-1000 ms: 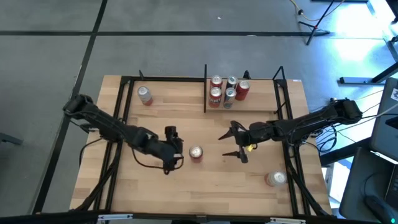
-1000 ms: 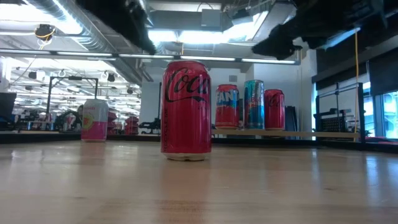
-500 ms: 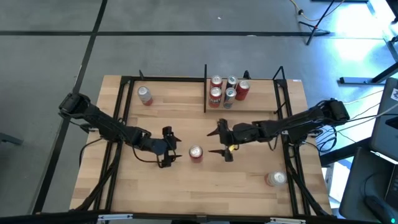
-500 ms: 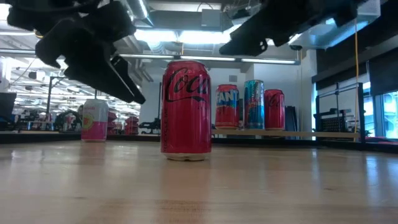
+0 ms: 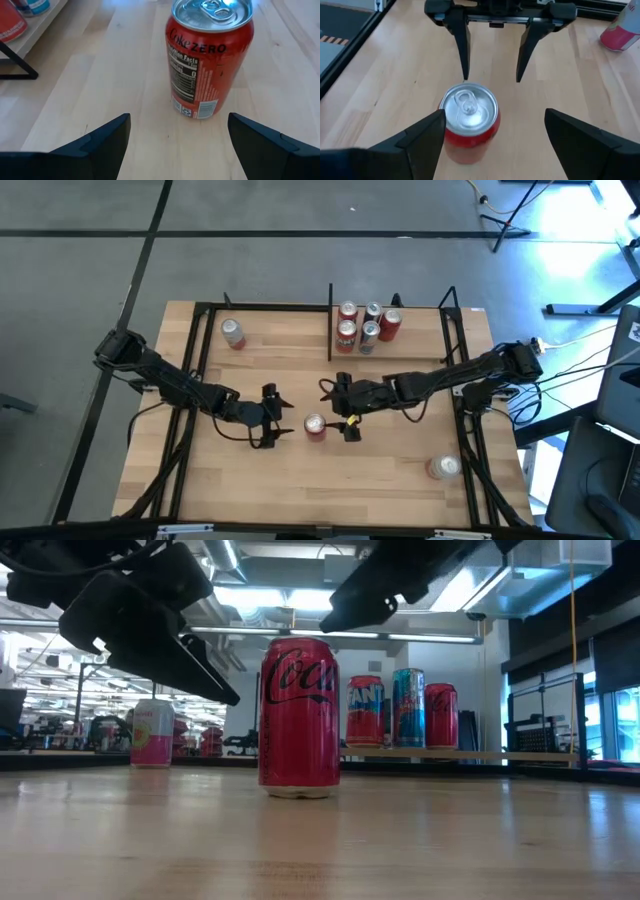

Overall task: Place canned beverage on shelf
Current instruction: Put the red soda can on the shelf aligned with the other red soda can, then put the bottom pink soda can on the shelf

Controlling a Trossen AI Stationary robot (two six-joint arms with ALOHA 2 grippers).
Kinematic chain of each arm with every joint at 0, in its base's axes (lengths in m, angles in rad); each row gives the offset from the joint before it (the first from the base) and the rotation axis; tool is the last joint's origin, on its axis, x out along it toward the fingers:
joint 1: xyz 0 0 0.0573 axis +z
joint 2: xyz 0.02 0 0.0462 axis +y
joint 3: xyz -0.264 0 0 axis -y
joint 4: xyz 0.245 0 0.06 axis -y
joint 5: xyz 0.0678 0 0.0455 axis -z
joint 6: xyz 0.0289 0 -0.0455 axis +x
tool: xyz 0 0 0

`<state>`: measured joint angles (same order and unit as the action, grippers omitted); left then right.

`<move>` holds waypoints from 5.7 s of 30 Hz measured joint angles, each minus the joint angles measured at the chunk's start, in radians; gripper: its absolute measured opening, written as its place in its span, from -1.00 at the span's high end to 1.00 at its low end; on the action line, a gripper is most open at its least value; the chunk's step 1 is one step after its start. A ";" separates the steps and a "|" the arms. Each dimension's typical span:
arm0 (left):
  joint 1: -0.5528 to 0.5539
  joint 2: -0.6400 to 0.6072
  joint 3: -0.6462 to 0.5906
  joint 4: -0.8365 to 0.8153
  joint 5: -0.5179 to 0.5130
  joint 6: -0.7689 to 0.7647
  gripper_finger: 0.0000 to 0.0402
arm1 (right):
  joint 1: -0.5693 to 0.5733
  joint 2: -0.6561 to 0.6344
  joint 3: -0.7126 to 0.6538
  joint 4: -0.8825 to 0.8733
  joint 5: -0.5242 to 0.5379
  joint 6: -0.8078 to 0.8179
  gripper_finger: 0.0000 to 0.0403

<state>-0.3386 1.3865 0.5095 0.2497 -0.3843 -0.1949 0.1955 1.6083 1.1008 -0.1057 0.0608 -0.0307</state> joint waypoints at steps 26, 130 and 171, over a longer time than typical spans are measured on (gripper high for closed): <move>0.000 0.001 0.000 0.008 -0.023 0.022 -0.56 | 0.001 0.167 0.048 0.104 -0.099 0.027 -0.61; 0.000 0.001 0.000 0.032 -0.026 0.022 -0.56 | -0.598 -0.603 -0.462 -0.132 0.263 0.183 -0.30; 0.000 0.001 0.000 0.037 -0.026 0.022 -0.56 | -0.418 -0.663 -0.168 -0.805 0.034 0.436 -0.77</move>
<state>-0.3389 1.3876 0.5095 0.2863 -0.4106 -0.1730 -0.2225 0.9455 0.9325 -0.9104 0.0944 0.4048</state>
